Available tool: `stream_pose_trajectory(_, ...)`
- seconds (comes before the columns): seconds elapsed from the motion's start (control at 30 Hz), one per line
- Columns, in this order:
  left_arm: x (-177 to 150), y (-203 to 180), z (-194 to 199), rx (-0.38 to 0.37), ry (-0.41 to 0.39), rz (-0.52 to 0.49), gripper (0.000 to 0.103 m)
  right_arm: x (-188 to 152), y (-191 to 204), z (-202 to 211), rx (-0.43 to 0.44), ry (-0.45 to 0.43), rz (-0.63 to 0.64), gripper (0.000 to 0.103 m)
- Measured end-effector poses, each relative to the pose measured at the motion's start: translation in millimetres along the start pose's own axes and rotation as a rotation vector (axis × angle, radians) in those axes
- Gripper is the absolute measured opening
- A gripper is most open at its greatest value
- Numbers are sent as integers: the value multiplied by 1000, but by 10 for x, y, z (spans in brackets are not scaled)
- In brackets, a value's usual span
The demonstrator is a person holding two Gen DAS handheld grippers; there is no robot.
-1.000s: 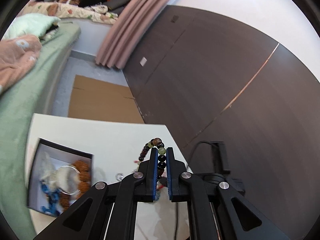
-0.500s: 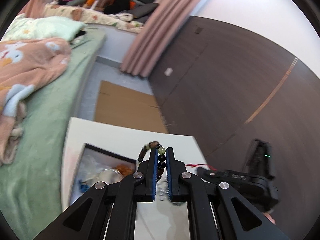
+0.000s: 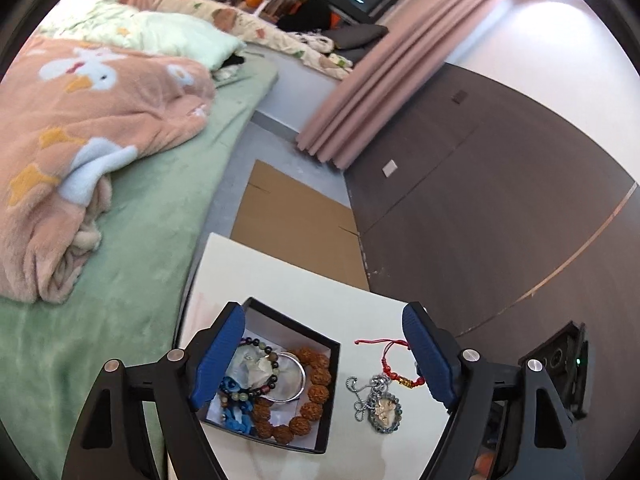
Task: Organize jewelry
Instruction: 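Release the dark bracelet into the box with left gripper while right releases the red string bracelet there, then grasp the gold butterfly pendant on the table with the left gripper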
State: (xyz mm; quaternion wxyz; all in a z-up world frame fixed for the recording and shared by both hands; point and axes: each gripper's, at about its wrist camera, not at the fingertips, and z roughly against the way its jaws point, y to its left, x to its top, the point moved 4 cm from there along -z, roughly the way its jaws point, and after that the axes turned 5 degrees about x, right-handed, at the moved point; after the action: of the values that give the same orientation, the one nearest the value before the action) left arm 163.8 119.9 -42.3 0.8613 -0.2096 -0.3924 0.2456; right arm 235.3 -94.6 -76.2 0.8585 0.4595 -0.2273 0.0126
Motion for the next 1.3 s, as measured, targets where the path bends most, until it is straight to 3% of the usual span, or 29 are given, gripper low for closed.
stream_pose_trajectory(0.27, 82, 184, 14, 31, -10, 85, 82, -165, 294, -371, 167, 56, -9, 11)
stream_pose_trajectory(0.33, 82, 199, 12, 36, -9, 98, 82, -196, 335, -452, 152, 79, -2, 49)
stream_pose_trajectory(0.37, 79, 197, 8, 37, -6, 99, 82, -205, 336, -482, 128, 81, -4, 77)
stream_pose_trajectory(0.4, 78, 193, -1, 38, -2, 98, 82, -197, 317, -456, 113, 57, -4, 81)
stream_pose_trajectory(0.63, 62, 84, -37, 14, 16, 99, 82, -1, -10, -134, 4, -5, -43, 81)
stream_pose_trajectory(0.9, -96, -210, -175, -6, 66, 35, 81, 128, -162, 276, -38, -44, -34, 81)
stream_pose_trajectory(1.2, -382, -689, -346, 21, 107, -158, 81, 163, -327, 606, -112, -34, -10, 81)
stream_pose_trajectory(1.3, -490, -809, -420, 22, 128, -210, 76, 174, -447, 695, -144, -29, -36, 81)
